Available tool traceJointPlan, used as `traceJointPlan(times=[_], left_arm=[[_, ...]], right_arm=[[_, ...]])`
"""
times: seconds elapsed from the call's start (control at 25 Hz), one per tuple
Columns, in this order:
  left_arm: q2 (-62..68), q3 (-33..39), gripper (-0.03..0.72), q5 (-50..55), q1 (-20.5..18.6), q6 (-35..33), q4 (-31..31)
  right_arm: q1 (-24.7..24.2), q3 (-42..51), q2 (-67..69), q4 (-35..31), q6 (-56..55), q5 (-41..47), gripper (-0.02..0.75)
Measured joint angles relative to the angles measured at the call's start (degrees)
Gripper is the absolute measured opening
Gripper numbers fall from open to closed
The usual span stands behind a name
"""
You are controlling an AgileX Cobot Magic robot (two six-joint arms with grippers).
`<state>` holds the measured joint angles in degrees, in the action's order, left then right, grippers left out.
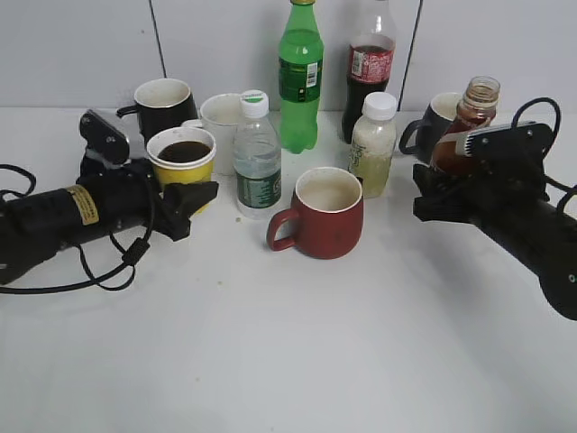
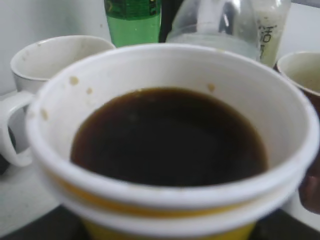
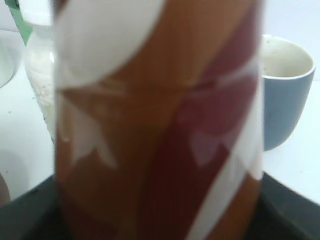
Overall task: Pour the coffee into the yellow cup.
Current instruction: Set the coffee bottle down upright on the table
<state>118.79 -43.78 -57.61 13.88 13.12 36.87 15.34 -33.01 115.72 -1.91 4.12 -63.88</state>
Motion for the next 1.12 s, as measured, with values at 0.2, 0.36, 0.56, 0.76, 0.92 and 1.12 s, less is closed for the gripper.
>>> traceJointPlan(times=[0.2, 0.36, 0.56, 0.76, 0.92, 1.12], left_arm=[[4.09, 0.0, 0.407, -4.25, 0.0, -2.6, -5.53], [6.63, -0.06, 0.403, -6.99, 0.0, -2.73, -9.01], [9.85, -1.68, 0.398, -8.25, 0.0, -2.9, -9.72], [11.99, -3.29, 0.397, -8.6, 0.0, -2.9, -9.4], [13.24, -3.75, 0.397, -9.5, 0.0, -2.97, -8.99], [13.46, -4.04, 0.396, -9.8, 0.0, -3.05, -8.88]], right_arm=[[0.0, 0.0, 0.62, 0.0, -0.05, -1.11, 0.506], [0.0, 0.0, 0.73, 0.0, -0.15, -1.9, 0.506], [0.0, 0.0, 0.73, 0.0, -0.15, -2.82, 0.506], [0.0, 0.0, 0.73, 0.71, -0.15, -2.82, 0.506], [0.0, 0.0, 0.73, 1.36, -0.2, -2.82, 0.506], [0.0, 0.0, 0.73, 1.91, -0.2, -2.88, 0.506]])
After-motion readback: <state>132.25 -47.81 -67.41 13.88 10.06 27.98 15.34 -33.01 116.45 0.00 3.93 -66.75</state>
